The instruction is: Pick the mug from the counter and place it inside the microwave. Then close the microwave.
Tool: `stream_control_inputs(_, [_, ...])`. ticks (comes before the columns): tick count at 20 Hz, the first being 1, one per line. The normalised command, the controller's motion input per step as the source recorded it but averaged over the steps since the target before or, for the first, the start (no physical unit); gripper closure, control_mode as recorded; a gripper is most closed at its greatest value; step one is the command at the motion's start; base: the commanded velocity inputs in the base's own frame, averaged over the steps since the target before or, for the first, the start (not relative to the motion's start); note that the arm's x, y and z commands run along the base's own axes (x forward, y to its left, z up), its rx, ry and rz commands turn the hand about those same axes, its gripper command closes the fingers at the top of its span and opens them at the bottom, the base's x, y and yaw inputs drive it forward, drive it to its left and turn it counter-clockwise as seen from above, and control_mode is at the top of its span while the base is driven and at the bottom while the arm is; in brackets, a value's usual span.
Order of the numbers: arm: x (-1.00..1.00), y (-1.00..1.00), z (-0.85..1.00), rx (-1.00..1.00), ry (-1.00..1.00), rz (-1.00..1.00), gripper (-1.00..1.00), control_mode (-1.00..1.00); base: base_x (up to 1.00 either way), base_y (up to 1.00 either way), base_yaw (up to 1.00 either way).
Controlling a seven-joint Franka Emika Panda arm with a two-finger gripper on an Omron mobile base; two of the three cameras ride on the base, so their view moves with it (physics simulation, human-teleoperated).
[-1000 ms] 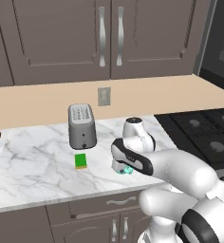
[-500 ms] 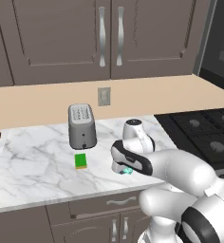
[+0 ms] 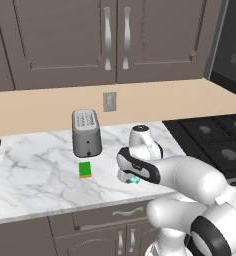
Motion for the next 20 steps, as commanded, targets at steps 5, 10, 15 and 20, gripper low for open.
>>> stream_control_inputs(5, [0.00,0.00,0.00,0.00,0.00,0.00,1.00,-1.00,0.00,0.00,0.00])
stream_control_inputs(10, [0.00,0.00,0.00,0.00,0.00,0.00,1.00,-1.00,0.00,0.00,0.00])
stream_control_inputs(15, [0.00,0.00,0.00,0.00,0.00,0.00,1.00,-1.00,0.00,0.00,0.00])
stream_control_inputs(20, [0.00,0.00,0.12,0.00,-0.01,-0.02,1.00,-1.00,0.00,0.00,0.00])
